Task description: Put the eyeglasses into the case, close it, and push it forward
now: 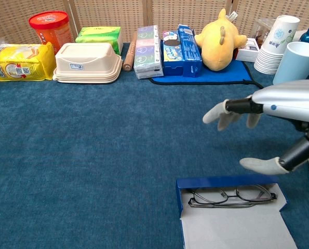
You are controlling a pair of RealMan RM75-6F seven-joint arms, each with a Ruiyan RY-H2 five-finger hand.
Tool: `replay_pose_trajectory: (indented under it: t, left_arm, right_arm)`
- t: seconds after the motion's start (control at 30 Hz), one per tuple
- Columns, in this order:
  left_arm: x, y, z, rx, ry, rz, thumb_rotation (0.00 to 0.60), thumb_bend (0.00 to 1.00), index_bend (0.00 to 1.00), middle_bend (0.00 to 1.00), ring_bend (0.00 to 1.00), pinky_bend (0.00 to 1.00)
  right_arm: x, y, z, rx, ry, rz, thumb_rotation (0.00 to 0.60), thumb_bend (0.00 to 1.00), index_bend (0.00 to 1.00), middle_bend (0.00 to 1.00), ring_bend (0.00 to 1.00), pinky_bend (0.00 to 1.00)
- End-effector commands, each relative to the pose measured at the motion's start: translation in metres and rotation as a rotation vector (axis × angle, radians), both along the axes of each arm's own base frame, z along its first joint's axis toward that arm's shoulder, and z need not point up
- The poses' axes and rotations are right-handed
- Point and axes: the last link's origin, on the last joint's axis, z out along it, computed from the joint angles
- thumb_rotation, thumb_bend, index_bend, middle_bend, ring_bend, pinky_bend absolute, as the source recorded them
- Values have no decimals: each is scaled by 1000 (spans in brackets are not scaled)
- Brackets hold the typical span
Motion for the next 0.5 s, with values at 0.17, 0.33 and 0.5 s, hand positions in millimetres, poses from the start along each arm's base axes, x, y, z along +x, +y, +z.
replay_pose_trajectory:
  t: [0.17, 0.33, 0.5]
  left_arm:
    - [2, -1, 6, 11, -19, -6, 600, 283, 22, 0, 0, 0]
    - [1, -3, 7, 17, -39, -4, 600, 283, 18, 0, 0, 0]
    - [1, -3, 8, 18, -46, -13, 600, 283, 15, 0, 0, 0]
  right_arm:
    - [-36, 32, 14, -161, 9, 89, 377, 351, 116, 206, 162, 276]
    - [-52, 61, 21, -228, 39, 112, 382, 314, 92, 193, 123, 219]
    - [-63, 79, 19, -269, 55, 119, 384, 292, 59, 177, 91, 176]
